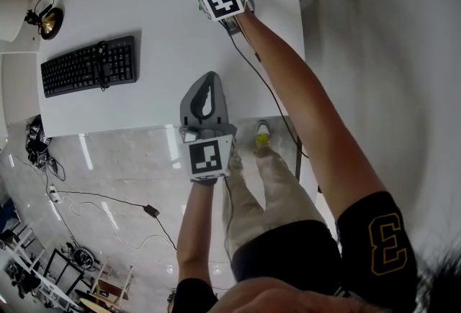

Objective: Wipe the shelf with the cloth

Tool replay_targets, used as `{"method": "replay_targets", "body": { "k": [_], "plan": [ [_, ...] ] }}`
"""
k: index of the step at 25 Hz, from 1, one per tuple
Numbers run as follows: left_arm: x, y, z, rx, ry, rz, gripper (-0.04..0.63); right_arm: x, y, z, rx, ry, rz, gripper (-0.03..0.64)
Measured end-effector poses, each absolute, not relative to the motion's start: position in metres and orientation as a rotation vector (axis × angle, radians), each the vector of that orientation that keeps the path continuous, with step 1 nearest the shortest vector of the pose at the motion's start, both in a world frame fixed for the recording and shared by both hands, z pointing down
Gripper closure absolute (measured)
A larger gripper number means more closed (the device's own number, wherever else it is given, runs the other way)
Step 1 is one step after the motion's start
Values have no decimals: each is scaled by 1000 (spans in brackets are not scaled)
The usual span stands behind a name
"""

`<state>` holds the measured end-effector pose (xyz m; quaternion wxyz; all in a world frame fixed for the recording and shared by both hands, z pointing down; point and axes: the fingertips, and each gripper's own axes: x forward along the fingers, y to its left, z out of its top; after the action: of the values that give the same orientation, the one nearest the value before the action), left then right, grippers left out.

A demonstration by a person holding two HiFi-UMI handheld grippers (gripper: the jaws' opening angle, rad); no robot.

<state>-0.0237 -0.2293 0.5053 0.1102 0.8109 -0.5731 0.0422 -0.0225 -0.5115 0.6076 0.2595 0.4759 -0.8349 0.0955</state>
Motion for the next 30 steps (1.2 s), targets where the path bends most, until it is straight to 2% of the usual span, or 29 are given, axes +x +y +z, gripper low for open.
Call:
{"method": "replay_targets", "body": {
  "k": [12, 30],
  "plan": [
    [-22, -225, 507, 2394, -1673, 173, 577, -12, -510, 614, 1239, -2207, 164, 577],
    [-16, -213, 515, 2403, -1648, 179, 577, 60, -518, 612, 1438, -2118, 225, 577]
  ]
}}
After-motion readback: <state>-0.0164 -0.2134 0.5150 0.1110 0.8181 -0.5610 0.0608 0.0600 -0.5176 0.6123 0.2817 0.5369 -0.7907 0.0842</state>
